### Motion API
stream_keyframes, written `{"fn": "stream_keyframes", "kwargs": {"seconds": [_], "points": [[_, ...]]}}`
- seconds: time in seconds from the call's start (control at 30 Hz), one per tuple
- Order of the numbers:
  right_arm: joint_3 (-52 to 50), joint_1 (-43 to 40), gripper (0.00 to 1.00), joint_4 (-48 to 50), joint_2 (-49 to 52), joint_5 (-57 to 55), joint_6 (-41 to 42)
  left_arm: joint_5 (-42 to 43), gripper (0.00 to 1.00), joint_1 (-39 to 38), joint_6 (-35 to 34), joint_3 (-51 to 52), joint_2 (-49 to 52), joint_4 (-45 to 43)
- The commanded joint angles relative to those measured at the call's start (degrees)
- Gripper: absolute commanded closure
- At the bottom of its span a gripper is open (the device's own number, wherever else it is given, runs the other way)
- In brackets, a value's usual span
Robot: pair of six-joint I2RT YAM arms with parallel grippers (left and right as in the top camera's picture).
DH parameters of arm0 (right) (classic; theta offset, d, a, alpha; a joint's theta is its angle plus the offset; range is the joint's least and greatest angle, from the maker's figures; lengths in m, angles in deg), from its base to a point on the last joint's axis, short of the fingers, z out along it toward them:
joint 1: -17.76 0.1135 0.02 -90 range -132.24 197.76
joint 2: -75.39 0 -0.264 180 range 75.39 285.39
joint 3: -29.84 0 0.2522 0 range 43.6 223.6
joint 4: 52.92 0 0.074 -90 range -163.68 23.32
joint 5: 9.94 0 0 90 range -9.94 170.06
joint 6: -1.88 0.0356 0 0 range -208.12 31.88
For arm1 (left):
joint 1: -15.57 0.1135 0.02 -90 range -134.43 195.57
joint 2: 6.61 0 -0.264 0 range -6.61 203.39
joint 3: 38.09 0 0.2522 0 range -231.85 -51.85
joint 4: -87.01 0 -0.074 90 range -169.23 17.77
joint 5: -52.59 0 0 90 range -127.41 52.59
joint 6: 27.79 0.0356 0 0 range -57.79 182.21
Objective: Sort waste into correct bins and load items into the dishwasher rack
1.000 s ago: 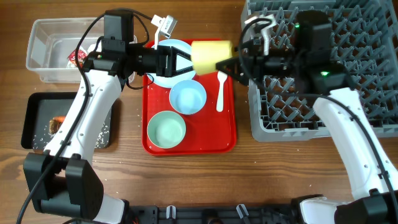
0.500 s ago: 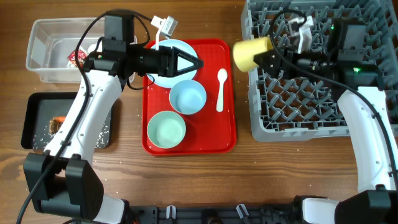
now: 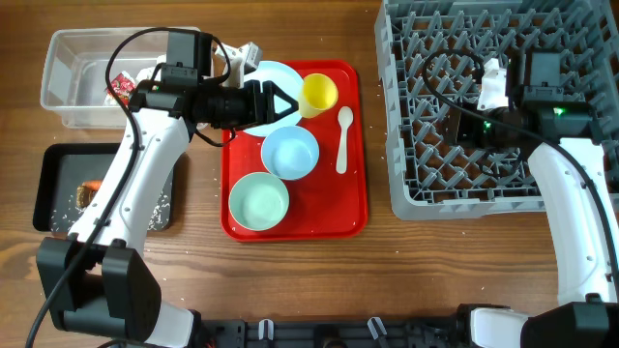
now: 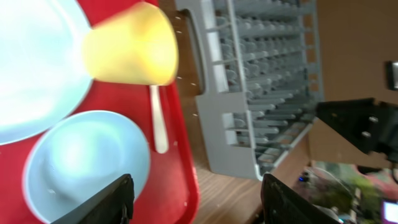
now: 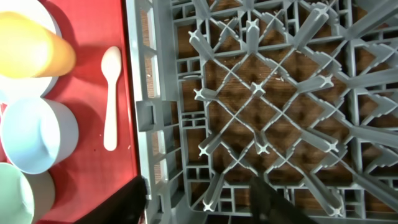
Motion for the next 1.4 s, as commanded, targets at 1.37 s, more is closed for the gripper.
{"fn": "stream_keyframes", "kwargs": {"seconds": [1.37], "points": [[0.66,-0.07,0.12,2.38,-1.29,5.66,-1.49,-38.69,0.04,-14.05,30.51,-60.89,53.2,5.9]]}}
